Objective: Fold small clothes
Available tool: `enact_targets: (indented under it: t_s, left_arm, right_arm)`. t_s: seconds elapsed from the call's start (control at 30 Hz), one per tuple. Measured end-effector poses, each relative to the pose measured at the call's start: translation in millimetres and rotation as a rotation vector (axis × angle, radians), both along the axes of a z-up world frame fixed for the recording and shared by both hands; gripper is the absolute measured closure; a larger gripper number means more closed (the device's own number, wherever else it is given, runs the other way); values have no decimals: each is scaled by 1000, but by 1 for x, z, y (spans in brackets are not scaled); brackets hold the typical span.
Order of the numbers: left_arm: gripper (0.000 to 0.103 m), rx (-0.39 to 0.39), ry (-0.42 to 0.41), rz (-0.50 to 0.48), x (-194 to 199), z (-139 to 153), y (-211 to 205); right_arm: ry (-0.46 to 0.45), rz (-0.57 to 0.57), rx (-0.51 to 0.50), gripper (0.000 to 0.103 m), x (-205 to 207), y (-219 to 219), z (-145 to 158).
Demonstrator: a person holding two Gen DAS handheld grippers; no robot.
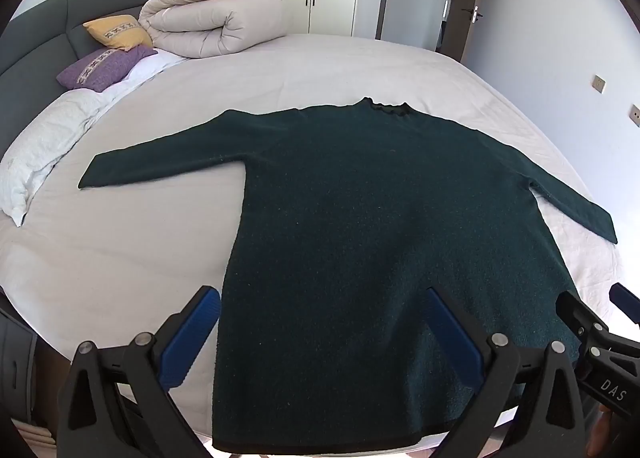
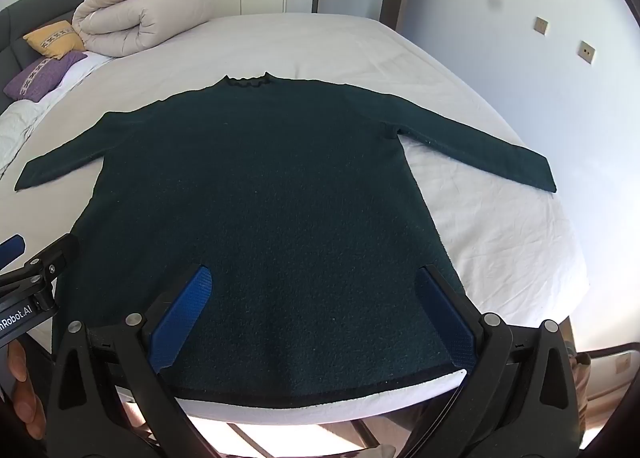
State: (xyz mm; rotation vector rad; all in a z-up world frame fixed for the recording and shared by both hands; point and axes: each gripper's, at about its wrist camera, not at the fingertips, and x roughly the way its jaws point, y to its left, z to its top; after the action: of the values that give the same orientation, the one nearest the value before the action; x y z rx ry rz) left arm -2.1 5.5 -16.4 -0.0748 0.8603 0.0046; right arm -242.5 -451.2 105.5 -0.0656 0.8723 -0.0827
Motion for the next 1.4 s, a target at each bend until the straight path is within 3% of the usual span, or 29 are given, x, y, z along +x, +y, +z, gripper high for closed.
enact_targets:
  t_s: [0.97,1.17,1.4]
  left_arm:
    - [0,-4,-5,-1,2,-2,2]
    - [0,-42,2,9,5,-6,14]
    - [0,-142,-7,41,16,-11,49]
  right_arm:
    - [4,5,-4,0,3,8,-6]
    - [11,8,-5,0,8,13,-9]
    - [20,25,-16,0,18,23,-13]
